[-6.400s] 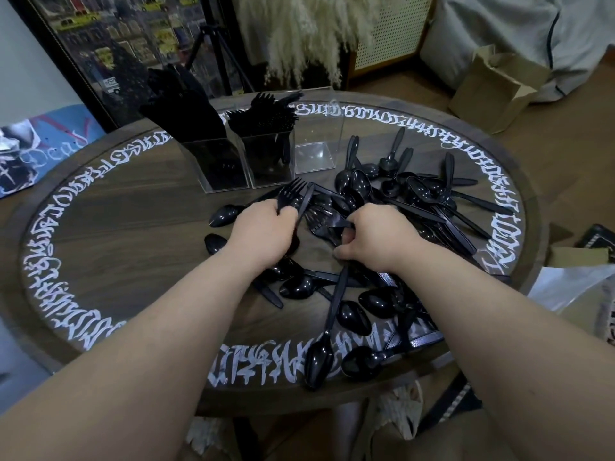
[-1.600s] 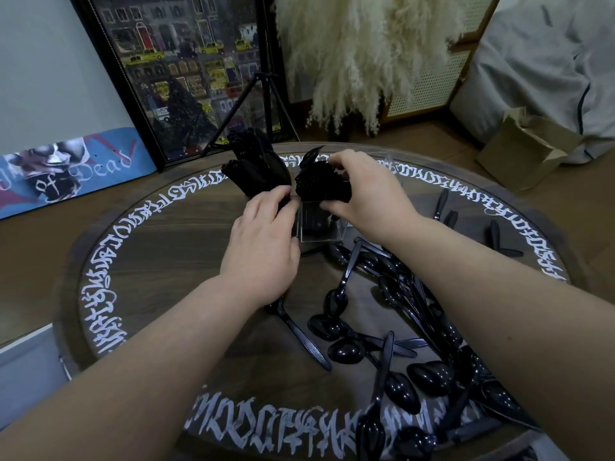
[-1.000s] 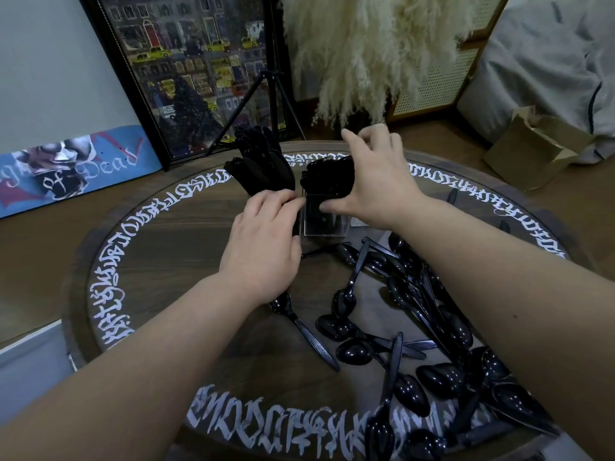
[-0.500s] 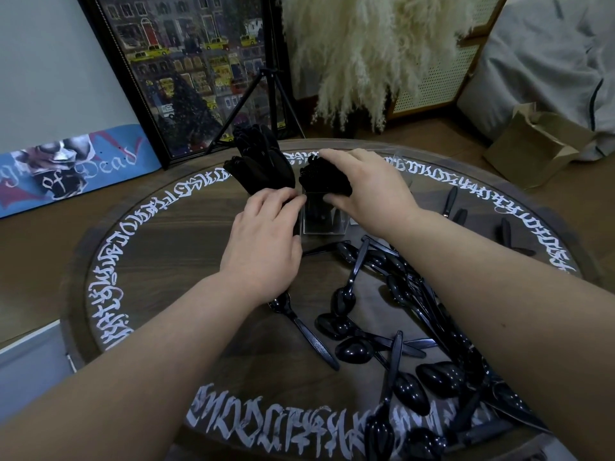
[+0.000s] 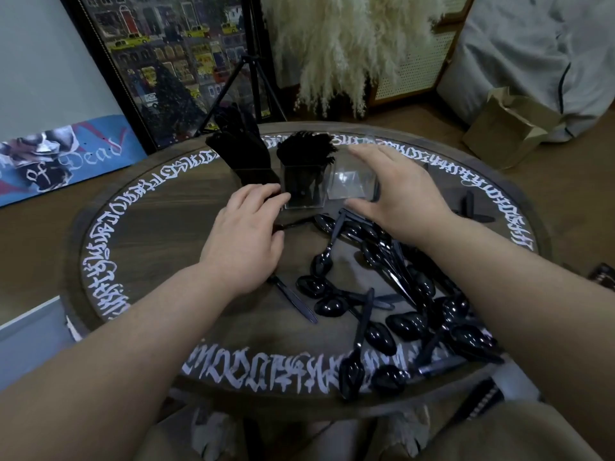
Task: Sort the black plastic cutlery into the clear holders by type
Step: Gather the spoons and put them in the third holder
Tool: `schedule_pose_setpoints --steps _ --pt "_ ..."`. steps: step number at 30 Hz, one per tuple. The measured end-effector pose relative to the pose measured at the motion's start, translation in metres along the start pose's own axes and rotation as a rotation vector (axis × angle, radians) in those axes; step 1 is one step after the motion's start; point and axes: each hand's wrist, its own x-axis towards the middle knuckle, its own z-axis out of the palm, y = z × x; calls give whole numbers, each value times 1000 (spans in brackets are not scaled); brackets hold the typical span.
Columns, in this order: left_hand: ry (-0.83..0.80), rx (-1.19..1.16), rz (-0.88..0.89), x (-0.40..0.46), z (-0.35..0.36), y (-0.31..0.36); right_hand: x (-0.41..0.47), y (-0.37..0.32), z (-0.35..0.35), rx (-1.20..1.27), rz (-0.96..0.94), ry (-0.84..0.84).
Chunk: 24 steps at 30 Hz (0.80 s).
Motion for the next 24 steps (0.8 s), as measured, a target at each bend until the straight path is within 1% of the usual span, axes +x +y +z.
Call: schedule_pose_setpoints --steps 4,7,10,13,17,20,24 --pt "-105 16 17 -23 -1 23 -62 18 -13 12 133 12" --pt "-199 19 52 -37 0 47 -101 33 -22 -17 251 -22" --pt "-303 65 126 -49 4 75 -129 45 -30 -61 353 -79" --pt "-464 124 174 -63 16 99 -153 57 -32 -131 415 -224" --pt "-629 180 118 -75 39 110 -170 65 -30 -139 432 -510" --pt "-655 205 45 -76 49 107 -172 64 -20 -153 411 -627" --pt "-639 224 -6 -71 48 97 -163 56 -2 -113 388 -644"
